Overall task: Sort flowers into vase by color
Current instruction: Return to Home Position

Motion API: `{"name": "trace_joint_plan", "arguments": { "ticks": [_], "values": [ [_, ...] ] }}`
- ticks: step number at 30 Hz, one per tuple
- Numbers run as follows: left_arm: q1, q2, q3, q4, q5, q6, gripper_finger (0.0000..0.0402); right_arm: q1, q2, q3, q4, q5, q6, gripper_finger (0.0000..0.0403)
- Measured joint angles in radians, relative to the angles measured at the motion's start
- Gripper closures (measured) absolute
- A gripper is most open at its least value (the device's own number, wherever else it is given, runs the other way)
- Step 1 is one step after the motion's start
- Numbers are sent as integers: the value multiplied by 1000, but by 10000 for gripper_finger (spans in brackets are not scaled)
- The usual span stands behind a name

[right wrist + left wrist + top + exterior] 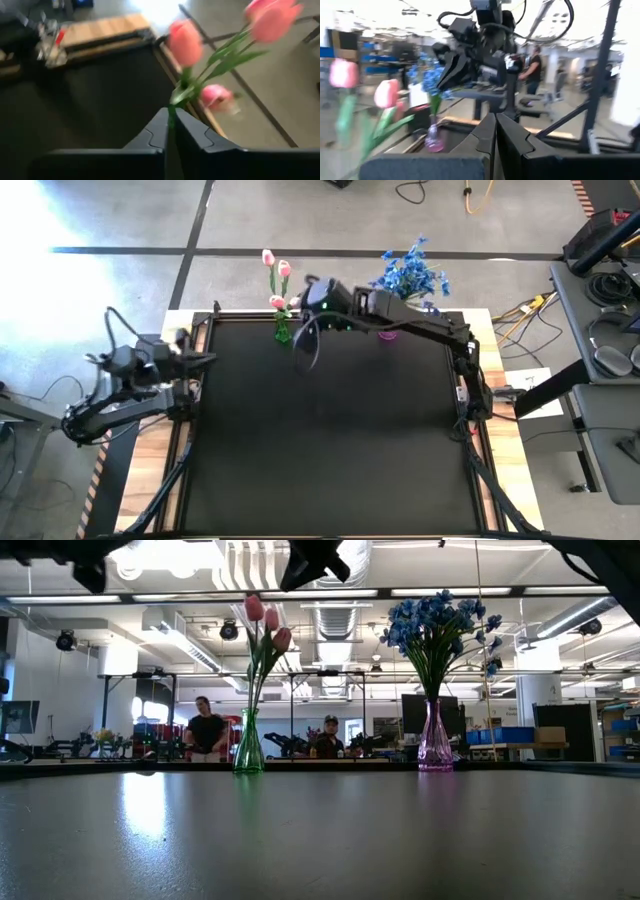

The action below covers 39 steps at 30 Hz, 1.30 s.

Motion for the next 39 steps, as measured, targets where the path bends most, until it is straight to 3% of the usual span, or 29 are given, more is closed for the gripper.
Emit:
{"name": "trace_joint_plan", "arguments": {
  "ticks": [6, 13, 17, 22, 26, 33, 39],
  "values": [
    [0, 140, -107, 273, 29, -40, 402, 56, -67, -224, 92, -36, 8, 394],
    [0, 315, -92, 358, -7, 74, 402, 62, -274, -711, 510, -224, 22, 394],
    [0, 419, -82, 393, -56, 78, 402, 62, -432, -976, 659, -260, 23, 394],
    [0, 544, -81, 561, -119, 108, 402, 56, -665, -1272, 824, -284, 47, 394],
    [2, 612, -84, 615, -135, 114, 402, 41, -847, -1475, 872, -286, 81, 394],
    [4, 635, -141, 609, -134, 94, 402, -1, -1152, -1774, 931, -285, 106, 394],
    [9, 540, -249, 610, -134, 59, 402, -53, -1346, -1951, 941, -279, 151, 394]
  ]
}}
